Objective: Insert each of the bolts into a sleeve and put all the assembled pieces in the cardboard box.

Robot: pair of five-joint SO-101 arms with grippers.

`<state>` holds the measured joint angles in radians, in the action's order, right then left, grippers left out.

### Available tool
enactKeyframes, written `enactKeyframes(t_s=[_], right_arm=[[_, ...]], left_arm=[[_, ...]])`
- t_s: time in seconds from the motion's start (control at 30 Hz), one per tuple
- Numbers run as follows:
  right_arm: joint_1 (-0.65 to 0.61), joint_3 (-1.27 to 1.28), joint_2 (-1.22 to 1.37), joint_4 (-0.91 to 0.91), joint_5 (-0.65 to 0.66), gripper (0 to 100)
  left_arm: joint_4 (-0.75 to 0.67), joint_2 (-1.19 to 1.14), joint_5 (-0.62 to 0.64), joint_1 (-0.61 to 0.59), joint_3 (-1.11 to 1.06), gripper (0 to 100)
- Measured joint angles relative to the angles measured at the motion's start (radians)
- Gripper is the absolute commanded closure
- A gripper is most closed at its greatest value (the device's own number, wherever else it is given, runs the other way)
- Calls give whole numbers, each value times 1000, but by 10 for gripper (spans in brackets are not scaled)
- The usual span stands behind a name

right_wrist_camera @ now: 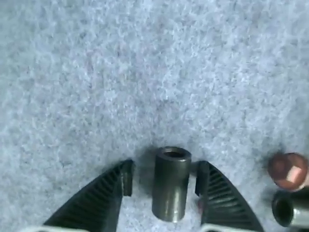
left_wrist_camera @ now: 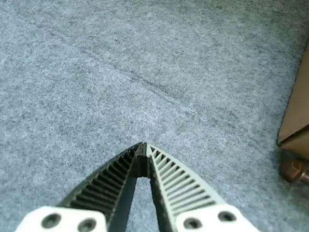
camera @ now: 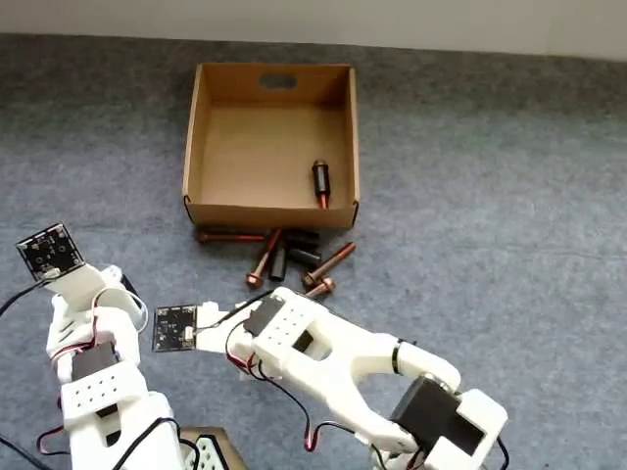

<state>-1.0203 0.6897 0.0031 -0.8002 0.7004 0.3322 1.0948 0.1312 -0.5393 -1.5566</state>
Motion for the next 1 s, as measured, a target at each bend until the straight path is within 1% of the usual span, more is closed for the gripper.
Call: enactKeyframes(t_s=[0.07, 0.13, 0.17, 0.2, 0.3, 0.4, 0.47, 0.57, 0.67, 0.77, 0.9, 1.0], right_arm=[[5, -6, 9, -2, 0, 848], [9, -8, 14, -6, 0, 964], [15, -12, 14, -6, 0, 998], [21, -21, 18, 2, 0, 980], [41, -34, 18, 2, -5, 993], [41, -18, -29, -2, -72, 991], [41, -8, -97, -12, -115, 991], [86, 31, -272, -34, -193, 991], [187, 80, -453, -72, -296, 991], [341, 101, -572, -140, -371, 991], [559, 130, -601, -233, -419, 991], [667, 143, -554, -265, -427, 991]], left_arm=[[0, 0, 0, 0, 0, 989], [0, 0, 0, 0, 0, 989], [0, 0, 0, 0, 0, 989], [0, 0, 0, 0, 0, 989], [0, 0, 0, 0, 0, 989], [0, 0, 0, 0, 0, 989], [0, 0, 0, 0, 0, 989], [0, 0, 0, 0, 0, 989], [0, 0, 0, 0, 0, 989], [0, 0, 0, 0, 0, 989], [0, 0, 0, 0, 0, 989], [0, 0, 0, 0, 0, 989]])
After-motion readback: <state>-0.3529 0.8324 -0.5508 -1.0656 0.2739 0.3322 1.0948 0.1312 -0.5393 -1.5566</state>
